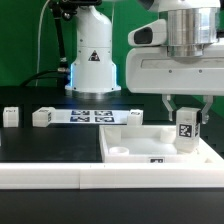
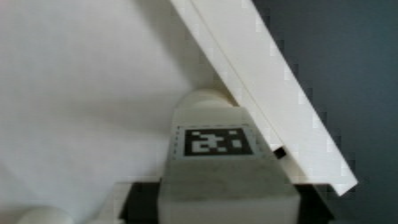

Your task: Assemble one leg

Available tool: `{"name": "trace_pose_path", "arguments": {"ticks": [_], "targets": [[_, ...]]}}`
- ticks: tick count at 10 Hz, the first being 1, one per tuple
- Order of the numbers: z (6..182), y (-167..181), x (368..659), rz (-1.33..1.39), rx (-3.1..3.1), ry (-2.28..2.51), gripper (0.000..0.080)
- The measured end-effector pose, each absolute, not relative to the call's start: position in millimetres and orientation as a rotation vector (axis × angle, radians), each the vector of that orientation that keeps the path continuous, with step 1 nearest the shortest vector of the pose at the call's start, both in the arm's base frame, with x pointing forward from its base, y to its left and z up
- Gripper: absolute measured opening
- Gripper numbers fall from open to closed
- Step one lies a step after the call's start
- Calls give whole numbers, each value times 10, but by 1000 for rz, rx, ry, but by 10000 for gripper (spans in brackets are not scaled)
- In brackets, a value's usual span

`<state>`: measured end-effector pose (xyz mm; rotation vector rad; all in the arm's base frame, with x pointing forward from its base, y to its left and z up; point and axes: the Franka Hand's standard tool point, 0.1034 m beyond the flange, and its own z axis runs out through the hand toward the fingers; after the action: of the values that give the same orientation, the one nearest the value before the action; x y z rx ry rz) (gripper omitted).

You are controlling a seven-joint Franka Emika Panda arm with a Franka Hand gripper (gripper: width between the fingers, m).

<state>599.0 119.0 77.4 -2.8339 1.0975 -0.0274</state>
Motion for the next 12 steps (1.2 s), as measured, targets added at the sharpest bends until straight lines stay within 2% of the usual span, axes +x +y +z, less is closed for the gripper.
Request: {"name": "trace_pose_path", "arguments": {"ticks": [2,5,6,7,8,9,12], "targets": [[774,1200,5994,-19,-2741,1312,291],[773,1183,5998,-9,-2729,1306,291],[775,1180,6000,-11,-2758,1245,470],[789,1177,6012,-14,-2792,1167,586],[803,1177,6028,-25,-2847,1032,586],[817,1189,6040,-39,-2910,857,637],[818,1204,6041,-60,-3026,419,649]]}}
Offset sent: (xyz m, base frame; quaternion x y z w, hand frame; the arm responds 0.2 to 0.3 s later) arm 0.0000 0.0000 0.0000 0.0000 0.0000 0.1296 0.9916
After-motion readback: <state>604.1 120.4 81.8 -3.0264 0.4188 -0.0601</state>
